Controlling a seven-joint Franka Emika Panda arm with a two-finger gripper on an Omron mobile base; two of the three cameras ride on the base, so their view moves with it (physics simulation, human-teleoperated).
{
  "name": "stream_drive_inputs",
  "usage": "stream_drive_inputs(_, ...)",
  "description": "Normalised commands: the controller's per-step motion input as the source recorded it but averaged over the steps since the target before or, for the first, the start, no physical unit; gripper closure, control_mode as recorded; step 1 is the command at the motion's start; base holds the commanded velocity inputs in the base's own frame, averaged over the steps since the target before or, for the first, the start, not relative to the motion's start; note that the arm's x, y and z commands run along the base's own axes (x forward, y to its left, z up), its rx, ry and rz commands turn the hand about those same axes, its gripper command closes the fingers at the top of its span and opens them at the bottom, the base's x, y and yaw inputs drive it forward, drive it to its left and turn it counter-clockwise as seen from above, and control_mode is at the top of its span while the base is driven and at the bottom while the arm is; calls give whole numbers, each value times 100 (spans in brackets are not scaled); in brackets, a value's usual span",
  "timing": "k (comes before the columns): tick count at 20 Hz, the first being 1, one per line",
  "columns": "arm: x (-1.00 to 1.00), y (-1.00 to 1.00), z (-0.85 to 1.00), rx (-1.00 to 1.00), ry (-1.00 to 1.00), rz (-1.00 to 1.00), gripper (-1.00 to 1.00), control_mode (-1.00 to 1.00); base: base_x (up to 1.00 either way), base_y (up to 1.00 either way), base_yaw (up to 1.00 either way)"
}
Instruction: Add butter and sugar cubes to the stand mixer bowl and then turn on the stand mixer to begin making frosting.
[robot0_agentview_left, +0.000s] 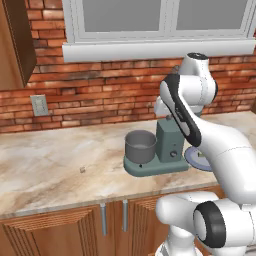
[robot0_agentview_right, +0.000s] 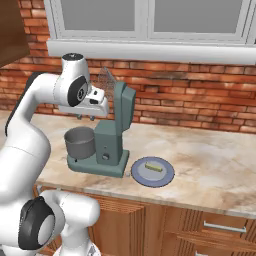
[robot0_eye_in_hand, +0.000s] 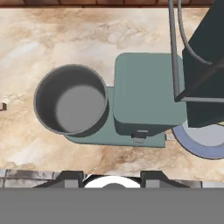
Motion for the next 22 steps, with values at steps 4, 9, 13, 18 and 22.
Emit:
stream_drive_inputs(4,0,0,0,0,0,0,-100,100,-6,0,0)
stream_drive_inputs(9,0,0,0,0,0,0,-100,100,-47,-8,0)
stream_drive_inputs(13,0,0,0,0,0,0,-100,100,-64,-23,0)
stream_drive_inputs(18,0,0,0,0,0,0,-100,100,-40,-31,0)
stream_drive_inputs(22,0,0,0,0,0,0,-100,100,-3,-47,0)
